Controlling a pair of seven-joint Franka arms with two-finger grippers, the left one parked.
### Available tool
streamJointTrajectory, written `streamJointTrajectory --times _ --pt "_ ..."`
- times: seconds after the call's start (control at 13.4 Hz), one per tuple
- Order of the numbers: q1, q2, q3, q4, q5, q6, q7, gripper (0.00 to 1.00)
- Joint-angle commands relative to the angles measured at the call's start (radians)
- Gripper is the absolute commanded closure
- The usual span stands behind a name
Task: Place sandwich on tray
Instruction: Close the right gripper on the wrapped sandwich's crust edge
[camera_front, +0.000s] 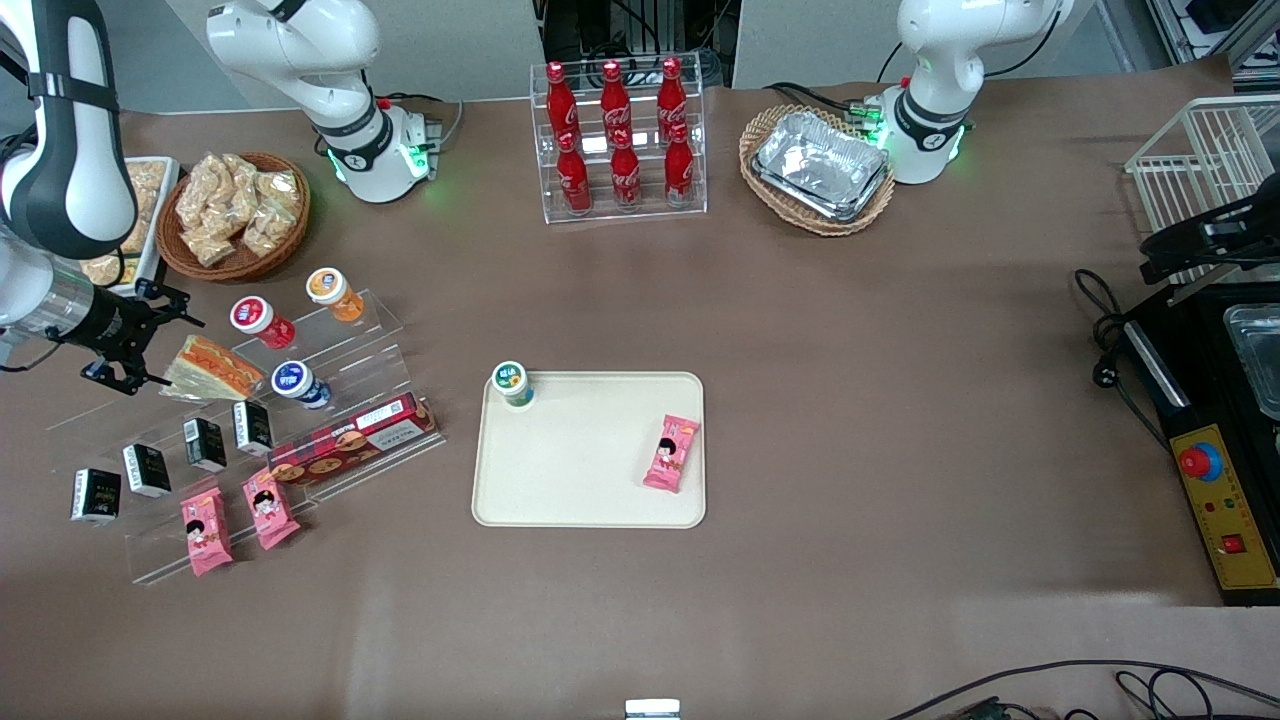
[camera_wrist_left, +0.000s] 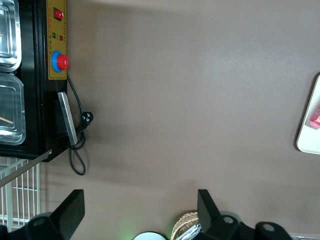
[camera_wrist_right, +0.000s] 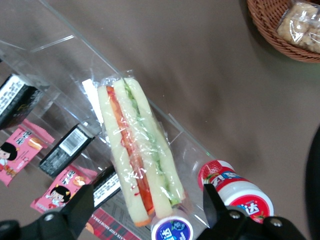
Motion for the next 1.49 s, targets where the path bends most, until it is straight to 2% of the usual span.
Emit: streamJointTrajectory --times 0.0,0.3,0.37,0.6,0.75,0.82,0.9,0.97,1.05,1.2,1.42 --pt "0.002 -0.031 0.003 -0.054 -0.013 0.069 -0.025 0.04" --pt "0.000 -0.012 0.003 -0.094 -0.029 0.161 -0.053 0.07" --pt "0.002 -0.009 0.003 -0.094 -0.029 0.169 -0.053 0.15" --pt "0.002 -0.005 0.003 -0.094 -0.029 0.174 -0.053 0.21" --pt "0.003 0.003 0.003 -0.095 -0.029 0.191 -0.054 0.37" --pt "0.003 0.004 0.003 -0.095 -0.030 0.195 -0.056 0.39" --pt "0.003 0.006 0.004 -0.094 -0.030 0.201 -0.062 0.45" --pt "0.003 0.008 0.004 -0.094 -0.030 0.203 -0.070 0.58" --pt "0.003 0.006 0.006 -0.092 -0.030 0.206 -0.079 0.63" --pt "0.003 -0.012 0.006 -0.088 -0.030 0.191 -0.131 0.64" --pt "0.003 -0.055 0.007 -0.043 -0.030 0.137 -0.209 0.72"
